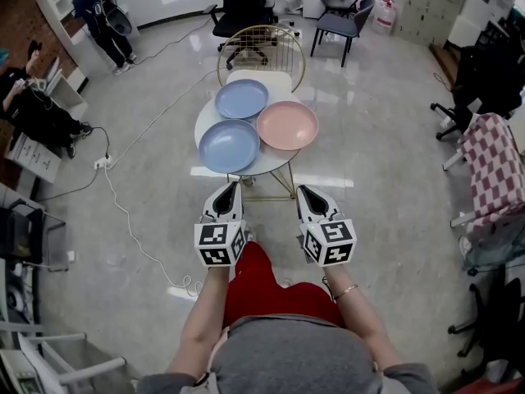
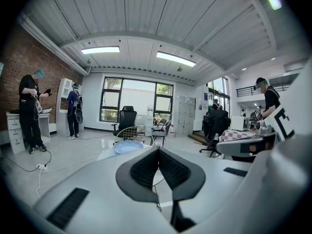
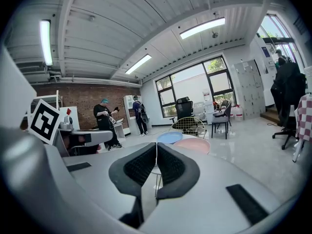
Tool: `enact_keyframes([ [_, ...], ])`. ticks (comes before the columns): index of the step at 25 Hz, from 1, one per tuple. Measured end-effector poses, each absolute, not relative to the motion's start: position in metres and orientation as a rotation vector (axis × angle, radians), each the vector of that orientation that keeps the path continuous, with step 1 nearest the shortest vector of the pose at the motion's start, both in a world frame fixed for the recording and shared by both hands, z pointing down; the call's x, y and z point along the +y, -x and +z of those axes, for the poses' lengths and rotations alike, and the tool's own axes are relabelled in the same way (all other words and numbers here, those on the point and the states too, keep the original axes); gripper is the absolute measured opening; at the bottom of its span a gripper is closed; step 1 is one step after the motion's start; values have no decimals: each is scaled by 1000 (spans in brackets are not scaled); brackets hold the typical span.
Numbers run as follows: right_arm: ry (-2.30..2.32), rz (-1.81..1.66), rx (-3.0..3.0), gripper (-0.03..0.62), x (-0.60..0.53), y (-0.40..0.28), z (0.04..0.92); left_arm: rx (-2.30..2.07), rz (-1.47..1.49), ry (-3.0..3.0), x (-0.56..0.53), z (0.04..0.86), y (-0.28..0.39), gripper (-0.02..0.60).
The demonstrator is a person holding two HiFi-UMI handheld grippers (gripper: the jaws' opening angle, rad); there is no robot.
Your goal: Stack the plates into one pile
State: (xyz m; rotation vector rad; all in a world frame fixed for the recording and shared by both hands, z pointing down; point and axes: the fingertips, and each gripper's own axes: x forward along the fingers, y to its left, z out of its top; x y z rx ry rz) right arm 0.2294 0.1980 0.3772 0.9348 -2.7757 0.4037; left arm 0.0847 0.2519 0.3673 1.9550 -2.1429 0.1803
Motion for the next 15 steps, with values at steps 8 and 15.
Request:
enact_keyframes([
  [8,-962,439,-2739,29,150,-184,393,-2110,184,-1934,205,390,-31,15],
  [15,-975,481,-2673,29,103,-115,413,-2089,198,-1910,158,406,46,15],
])
